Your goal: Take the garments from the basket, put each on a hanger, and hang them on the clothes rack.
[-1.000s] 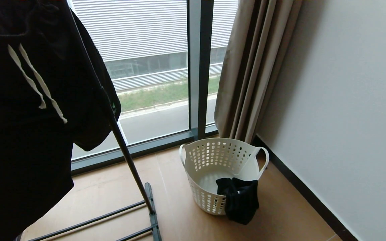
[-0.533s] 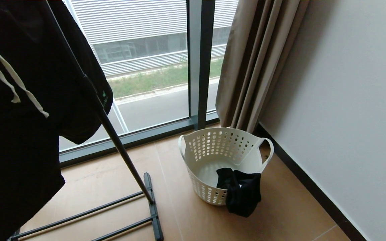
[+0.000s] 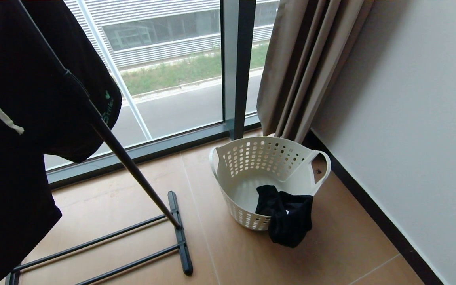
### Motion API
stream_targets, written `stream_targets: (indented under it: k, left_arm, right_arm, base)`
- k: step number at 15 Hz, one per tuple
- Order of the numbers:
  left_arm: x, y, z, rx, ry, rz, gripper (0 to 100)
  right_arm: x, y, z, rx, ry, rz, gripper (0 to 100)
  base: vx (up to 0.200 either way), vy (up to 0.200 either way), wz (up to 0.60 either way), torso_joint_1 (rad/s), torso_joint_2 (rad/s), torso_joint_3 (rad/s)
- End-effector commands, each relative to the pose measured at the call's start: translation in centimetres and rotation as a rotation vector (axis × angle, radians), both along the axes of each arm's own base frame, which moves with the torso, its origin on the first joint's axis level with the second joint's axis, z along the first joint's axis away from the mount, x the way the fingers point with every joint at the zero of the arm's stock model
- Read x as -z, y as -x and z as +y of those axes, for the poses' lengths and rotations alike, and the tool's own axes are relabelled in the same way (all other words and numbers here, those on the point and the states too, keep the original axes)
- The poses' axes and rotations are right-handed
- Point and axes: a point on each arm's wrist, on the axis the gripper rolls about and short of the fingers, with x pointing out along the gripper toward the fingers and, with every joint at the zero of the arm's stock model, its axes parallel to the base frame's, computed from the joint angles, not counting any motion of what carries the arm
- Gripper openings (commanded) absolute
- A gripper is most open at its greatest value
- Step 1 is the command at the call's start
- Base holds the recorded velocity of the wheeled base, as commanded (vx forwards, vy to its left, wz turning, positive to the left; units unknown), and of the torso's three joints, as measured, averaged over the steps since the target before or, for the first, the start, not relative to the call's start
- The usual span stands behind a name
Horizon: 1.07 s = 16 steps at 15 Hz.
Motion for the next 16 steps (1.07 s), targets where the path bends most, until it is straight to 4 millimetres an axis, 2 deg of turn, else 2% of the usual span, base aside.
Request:
stream_targets:
  k: [1,5,7,10,14,16]
  left_arm:
    - [0.0,0.0,0.0,0.003,0.0,0.0,100]
    - [0.0,0.0,0.0,0.002,0.0,-0.002,100]
    - [0.0,0.0,0.0,0.002,0.0,-0.002,100]
    - [0.0,0.0,0.0,0.002,-0.001,-0.002,100]
    - [0.0,0.0,0.0,0.0,0.002,-0.002,100]
    - [0.0,0.0,0.0,-0.004,0.005,-0.003,100]
  right_arm:
    - [0.0,0.0,0.0,-0.001,0.001,0.0,100]
    - [-0.1,-0.1,0.0,-0.001,0.001,0.014,100]
    - [-0.2,-0.8,-0.1,-0.044,0.003,0.108,100]
    - [-0.8,-2.3,0.0,-0.226,0.024,0.281,100]
    - [-4.9,-6.4,1.4,-0.326,0.045,0.462,100]
    - [-7.0,-10.9,2.9,-0.388,0.049,0.527,100]
  base:
    - [0.0,0.0,0.0,0.002,-0.01,-0.193]
    - [0.0,0.0,0.0,0.0,0.0,-0.191]
    - [0.0,0.0,0.0,-0.002,0.0,-0.083]
    - [0.0,0.0,0.0,0.0,0.0,0.0]
    - [0.0,0.0,0.0,0.0,0.0,0.0]
    - [0.0,0.0,0.0,0.0,0.0,0.0]
